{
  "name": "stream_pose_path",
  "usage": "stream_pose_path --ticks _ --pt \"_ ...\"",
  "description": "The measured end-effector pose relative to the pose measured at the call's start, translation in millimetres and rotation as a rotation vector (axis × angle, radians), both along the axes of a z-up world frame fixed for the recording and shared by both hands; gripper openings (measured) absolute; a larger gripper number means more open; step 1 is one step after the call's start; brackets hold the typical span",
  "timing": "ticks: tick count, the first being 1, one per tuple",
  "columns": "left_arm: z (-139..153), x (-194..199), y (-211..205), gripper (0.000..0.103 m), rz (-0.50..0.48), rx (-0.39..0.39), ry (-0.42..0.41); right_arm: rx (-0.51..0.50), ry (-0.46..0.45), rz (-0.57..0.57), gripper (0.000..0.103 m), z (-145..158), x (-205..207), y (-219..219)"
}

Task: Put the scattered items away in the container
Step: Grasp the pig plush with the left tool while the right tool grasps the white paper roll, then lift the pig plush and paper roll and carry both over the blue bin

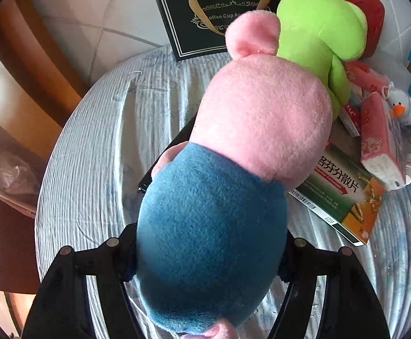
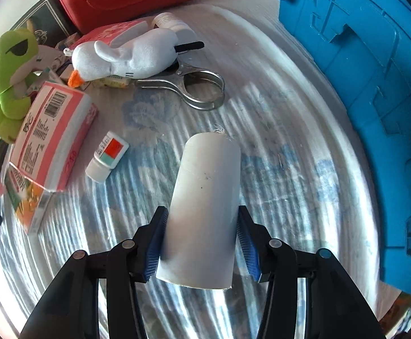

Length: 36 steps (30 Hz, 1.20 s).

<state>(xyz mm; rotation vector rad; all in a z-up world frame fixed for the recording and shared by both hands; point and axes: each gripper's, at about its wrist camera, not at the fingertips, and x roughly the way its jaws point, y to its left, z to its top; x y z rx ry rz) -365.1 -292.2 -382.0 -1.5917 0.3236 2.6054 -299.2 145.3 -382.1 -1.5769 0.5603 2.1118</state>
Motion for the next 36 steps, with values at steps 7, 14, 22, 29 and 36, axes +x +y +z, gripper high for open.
stream_pose_path --ticks 7,14,22,29,36 --pt "34.9 40.4 -3.2 0.069 0.055 0.028 0.053 0.039 0.048 0.093 0.048 31.0 23.7 -8.2" --pt "65.9 85.2 -6.0 0.069 0.115 0.068 0.089 0.08 0.144 0.196 0.048 76.8 63.3 -22.1" --pt "93.8 117.1 -1.6 0.069 0.127 0.067 0.139 0.058 0.294 0.267 0.048 158.1 101.9 -39.8" --pt "113.3 132.8 6.3 0.069 0.169 0.069 0.169 0.067 0.411 0.341 0.048 214.4 138.5 -48.0" --pt "147.4 160.6 35.0 0.069 0.203 0.08 0.211 0.073 0.467 0.407 0.048 244.6 173.0 -31.8"
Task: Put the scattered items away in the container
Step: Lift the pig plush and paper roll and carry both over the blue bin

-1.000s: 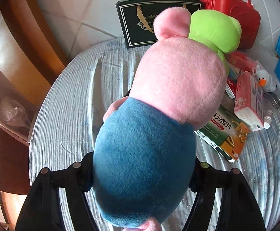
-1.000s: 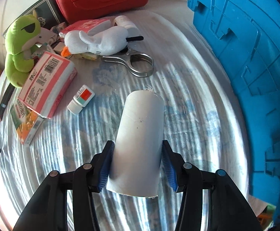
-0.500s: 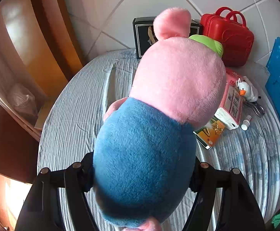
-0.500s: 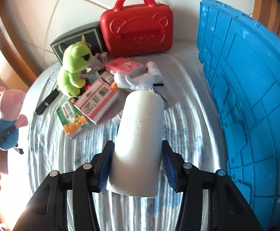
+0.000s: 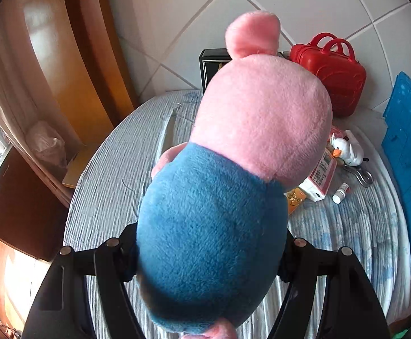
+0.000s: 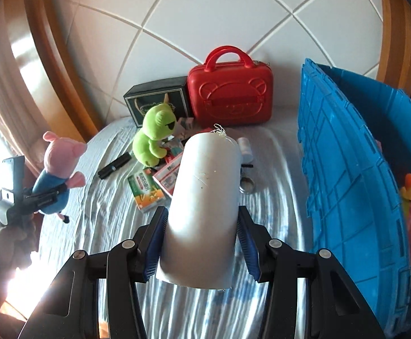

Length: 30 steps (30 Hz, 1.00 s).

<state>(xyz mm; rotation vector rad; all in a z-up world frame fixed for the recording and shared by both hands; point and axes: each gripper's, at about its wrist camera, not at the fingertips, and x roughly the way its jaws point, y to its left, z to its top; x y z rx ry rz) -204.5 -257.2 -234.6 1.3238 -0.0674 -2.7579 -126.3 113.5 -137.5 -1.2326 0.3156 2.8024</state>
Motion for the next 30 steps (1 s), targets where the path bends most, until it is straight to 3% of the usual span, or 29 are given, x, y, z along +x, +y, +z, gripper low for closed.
stream_pose_path --ticks 15,30 --pt "90.2 57.3 84.4 0.07 0.001 0.037 0.136 -0.004 0.093 0.121 0.048 43.4 35.9 49.3" --pt "137.8 79.1 175.5 0.07 -0.023 0.036 0.237 -0.053 0.188 0.228 0.048 64.7 70.1 111.1"
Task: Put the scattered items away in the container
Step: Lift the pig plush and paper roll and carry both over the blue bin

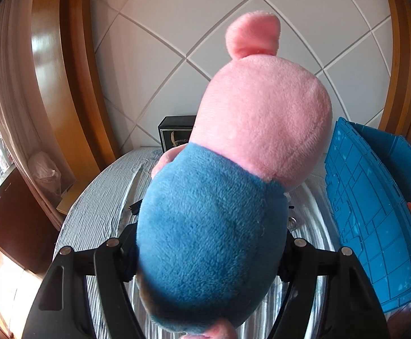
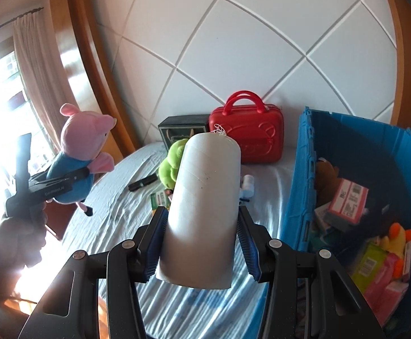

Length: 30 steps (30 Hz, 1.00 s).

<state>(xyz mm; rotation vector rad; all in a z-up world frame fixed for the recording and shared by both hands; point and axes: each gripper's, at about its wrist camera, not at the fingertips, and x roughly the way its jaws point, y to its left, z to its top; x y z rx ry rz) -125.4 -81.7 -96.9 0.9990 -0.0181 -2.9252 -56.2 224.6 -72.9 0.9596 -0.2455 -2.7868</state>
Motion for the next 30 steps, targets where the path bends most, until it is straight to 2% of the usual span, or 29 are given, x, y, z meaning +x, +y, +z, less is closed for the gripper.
stream_pose_path --ticks 11,18,30 --pt "30.8 2.1 81.5 0.07 -0.085 -0.007 0.048 -0.008 0.032 -0.031 0.048 8.3 22.2 68.5" --pt "43.6 -14.5 146.5 0.07 -0.216 -0.032 0.053 -0.037 0.043 -0.122 0.048 7.3 43.9 116.1" --pt "60.7 -48.4 272.2 0.07 -0.486 -0.011 0.036 -0.04 0.013 -0.321 0.048 -8.4 74.9 200.9"
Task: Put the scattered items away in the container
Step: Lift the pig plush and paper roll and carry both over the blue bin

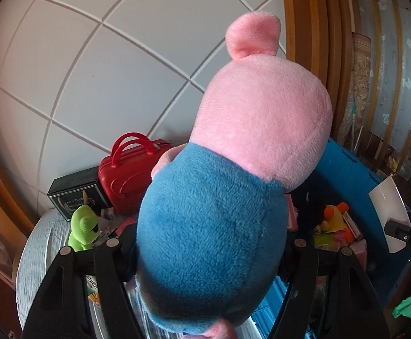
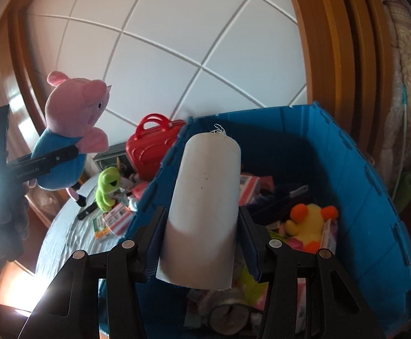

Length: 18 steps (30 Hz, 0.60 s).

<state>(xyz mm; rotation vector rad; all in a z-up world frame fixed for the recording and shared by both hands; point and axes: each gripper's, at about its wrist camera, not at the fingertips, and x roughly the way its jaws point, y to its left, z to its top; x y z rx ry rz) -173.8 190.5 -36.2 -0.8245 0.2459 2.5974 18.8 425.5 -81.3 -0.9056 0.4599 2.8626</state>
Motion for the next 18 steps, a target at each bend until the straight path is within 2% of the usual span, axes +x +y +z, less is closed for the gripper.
stream_pose_path --ticks 5,10,18 --pt "5.6 -14.0 56.2 0.07 -0.108 -0.023 0.01 0.007 -0.024 -0.065 0.048 -7.8 10.6 28.8" --pt "3.3 -34.2 107.6 0.07 -0.196 -0.036 -0.019 0.016 -0.06 -0.133 0.048 -15.1 21.7 55.8" --pt "12.0 -63.7 168.2 0.07 -0.29 -0.06 -0.021 0.001 -0.096 -0.199 0.048 -22.4 32.7 82.8"
